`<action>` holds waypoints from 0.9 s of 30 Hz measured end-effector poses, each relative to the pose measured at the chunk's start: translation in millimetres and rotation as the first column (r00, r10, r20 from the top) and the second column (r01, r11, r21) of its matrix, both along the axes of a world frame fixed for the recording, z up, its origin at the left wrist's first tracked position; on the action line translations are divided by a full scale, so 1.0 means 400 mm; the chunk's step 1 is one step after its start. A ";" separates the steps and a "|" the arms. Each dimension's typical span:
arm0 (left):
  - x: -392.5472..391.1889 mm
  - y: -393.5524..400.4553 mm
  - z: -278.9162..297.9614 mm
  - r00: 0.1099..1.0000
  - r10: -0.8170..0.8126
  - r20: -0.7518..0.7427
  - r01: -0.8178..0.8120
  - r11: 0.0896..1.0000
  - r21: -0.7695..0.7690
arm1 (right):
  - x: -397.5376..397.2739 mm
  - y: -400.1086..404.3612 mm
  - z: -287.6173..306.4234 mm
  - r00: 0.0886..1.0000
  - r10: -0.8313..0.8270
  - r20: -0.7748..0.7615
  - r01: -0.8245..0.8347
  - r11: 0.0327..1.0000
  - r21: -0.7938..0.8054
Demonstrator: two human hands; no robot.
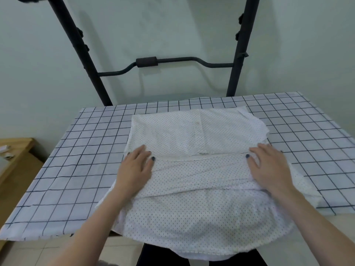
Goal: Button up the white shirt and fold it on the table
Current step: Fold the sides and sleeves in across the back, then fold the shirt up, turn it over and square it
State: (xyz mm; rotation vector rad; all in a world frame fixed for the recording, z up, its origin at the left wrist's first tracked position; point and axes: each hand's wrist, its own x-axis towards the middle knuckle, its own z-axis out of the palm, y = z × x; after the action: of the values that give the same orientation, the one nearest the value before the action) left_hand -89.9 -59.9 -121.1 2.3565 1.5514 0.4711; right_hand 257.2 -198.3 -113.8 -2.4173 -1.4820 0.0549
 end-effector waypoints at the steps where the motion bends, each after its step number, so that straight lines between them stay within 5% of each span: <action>1: -0.008 0.016 0.006 0.998 0.031 0.049 -0.031 0.999 0.010 | 0.008 0.002 0.011 0.999 -0.020 -0.025 0.022 0.997 0.070; 4: 0.001 0.076 0.040 0.974 0.144 0.176 -0.145 0.989 -0.008 | 0.016 0.049 0.060 0.994 -0.045 -0.103 0.070 0.964 0.257; 8: 0.031 0.194 0.077 0.919 0.311 0.243 -0.307 0.950 -0.054 | 0.053 0.213 0.110 0.935 -0.095 -0.343 0.197 0.940 0.278; 13: 0.064 0.321 0.104 0.733 0.564 0.380 -0.379 0.803 -0.460 | 0.138 0.365 0.135 0.829 -0.280 -0.484 0.314 0.949 -0.010; 17: 0.072 0.386 0.112 0.630 0.697 0.342 -0.413 0.674 -0.613 | 0.173 0.415 0.152 0.759 -0.376 -0.531 0.343 0.925 -0.165; 27: 0.109 0.462 0.127 0.709 0.670 0.222 -0.400 0.641 -0.656 | 0.195 0.481 0.160 0.775 -0.435 -0.458 0.312 0.894 -0.320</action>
State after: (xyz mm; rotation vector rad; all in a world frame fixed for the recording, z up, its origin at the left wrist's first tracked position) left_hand -46.3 124.9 -70.2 1.1750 1.8295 0.5336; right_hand 335.2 -5.8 -50.0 -2.5389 -0.7635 0.7681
